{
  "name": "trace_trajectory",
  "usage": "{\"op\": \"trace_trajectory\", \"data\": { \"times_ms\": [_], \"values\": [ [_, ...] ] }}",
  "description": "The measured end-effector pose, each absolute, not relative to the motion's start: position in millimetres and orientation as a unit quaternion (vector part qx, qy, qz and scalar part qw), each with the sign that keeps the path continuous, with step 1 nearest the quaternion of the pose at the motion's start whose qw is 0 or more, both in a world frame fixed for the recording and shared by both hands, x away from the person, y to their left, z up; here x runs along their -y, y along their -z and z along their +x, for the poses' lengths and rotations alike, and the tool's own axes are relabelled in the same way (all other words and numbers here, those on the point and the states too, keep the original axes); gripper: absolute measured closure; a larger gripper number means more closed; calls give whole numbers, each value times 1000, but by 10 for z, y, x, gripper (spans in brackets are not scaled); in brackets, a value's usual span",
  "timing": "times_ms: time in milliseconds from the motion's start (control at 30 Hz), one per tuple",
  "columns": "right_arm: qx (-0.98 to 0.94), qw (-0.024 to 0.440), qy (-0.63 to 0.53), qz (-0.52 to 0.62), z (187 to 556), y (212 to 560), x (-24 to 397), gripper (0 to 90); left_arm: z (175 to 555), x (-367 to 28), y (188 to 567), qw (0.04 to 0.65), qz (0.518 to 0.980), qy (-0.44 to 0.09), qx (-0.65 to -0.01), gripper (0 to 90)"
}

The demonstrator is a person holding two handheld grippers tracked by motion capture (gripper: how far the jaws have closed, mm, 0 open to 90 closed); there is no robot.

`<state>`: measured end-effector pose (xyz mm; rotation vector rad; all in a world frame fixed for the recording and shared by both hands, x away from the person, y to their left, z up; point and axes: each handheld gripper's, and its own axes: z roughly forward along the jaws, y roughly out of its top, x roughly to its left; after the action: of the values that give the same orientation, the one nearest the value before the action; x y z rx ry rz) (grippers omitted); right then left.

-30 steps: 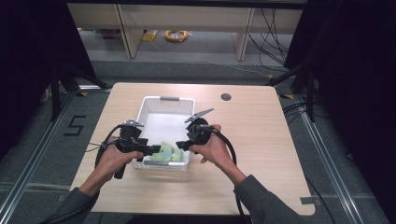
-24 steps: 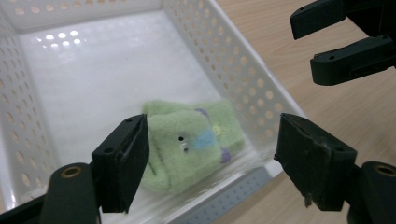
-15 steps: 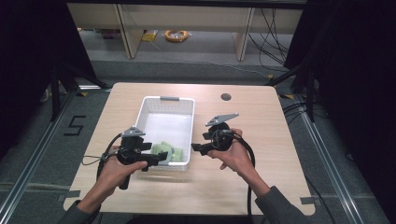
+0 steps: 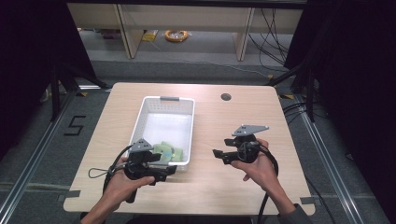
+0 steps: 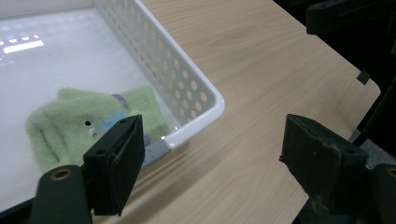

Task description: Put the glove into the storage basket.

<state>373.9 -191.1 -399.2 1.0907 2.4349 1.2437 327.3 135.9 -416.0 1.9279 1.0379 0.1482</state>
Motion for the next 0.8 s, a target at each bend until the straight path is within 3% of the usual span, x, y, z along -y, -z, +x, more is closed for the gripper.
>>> {"op": "trace_trajectory", "data": {
  "times_ms": [800],
  "values": [
    [-805, 88, -426, 404, 3466, 4372, 2398, 349, 2924, -1204, 4491, 462, 795, -56, -388, 210]
  ]
}}
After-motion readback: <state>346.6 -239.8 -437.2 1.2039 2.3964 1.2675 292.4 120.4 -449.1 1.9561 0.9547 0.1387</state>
